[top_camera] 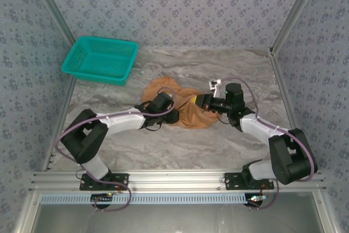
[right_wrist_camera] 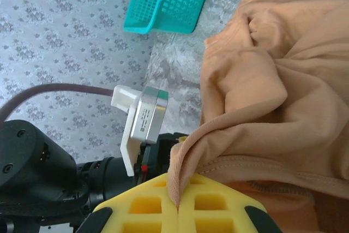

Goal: Fold the inside-out t-shirt

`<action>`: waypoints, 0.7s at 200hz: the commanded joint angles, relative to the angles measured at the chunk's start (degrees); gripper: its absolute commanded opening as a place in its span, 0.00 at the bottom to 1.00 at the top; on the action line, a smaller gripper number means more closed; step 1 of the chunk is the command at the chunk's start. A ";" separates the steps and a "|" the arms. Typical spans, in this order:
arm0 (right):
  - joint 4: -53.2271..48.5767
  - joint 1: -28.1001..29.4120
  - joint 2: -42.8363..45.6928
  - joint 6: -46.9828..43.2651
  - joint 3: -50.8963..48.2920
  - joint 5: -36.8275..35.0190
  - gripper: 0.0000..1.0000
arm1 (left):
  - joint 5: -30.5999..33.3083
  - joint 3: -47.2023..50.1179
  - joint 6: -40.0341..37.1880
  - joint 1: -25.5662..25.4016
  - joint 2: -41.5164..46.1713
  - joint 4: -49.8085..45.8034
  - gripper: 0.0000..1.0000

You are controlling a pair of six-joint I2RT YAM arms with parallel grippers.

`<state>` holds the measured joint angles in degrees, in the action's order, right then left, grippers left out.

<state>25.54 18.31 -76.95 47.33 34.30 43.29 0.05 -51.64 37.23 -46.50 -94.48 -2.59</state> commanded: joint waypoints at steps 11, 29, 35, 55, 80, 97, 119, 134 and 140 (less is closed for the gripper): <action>-19.89 -3.80 6.18 -7.45 3.33 -10.07 0.00 | -10.27 3.92 -2.38 3.18 4.47 15.25 0.00; -35.67 -2.57 9.50 -17.93 7.15 -27.07 0.00 | -25.03 11.86 -3.30 6.20 11.02 30.46 0.00; -38.05 -1.62 9.74 -19.68 7.72 -31.04 0.00 | -29.66 13.18 -3.98 6.96 12.44 32.89 0.00; -40.90 -0.43 7.75 -22.78 9.25 -33.52 0.13 | -36.45 13.78 -7.98 8.04 14.36 32.31 0.00; -45.43 1.64 6.90 -27.42 11.99 -39.54 0.27 | -42.11 14.11 -8.38 10.19 14.44 34.07 0.00; -47.47 5.76 9.23 -33.83 12.85 -43.24 0.35 | -43.44 14.08 -9.68 10.84 15.20 32.79 0.00; -44.61 11.49 14.33 -39.12 10.11 -40.36 0.39 | -44.26 13.32 -11.81 10.87 15.51 30.34 0.00; -39.59 13.35 17.32 -39.59 6.64 -34.56 0.38 | -44.35 12.71 -13.09 10.86 15.45 28.61 0.00; -37.78 13.90 17.89 -39.12 5.36 -33.35 0.37 | -44.28 12.62 -13.32 10.87 15.34 28.15 0.00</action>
<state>-16.67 30.06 -63.22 13.26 43.35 5.82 -40.56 -38.04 27.57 -35.73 -80.55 26.74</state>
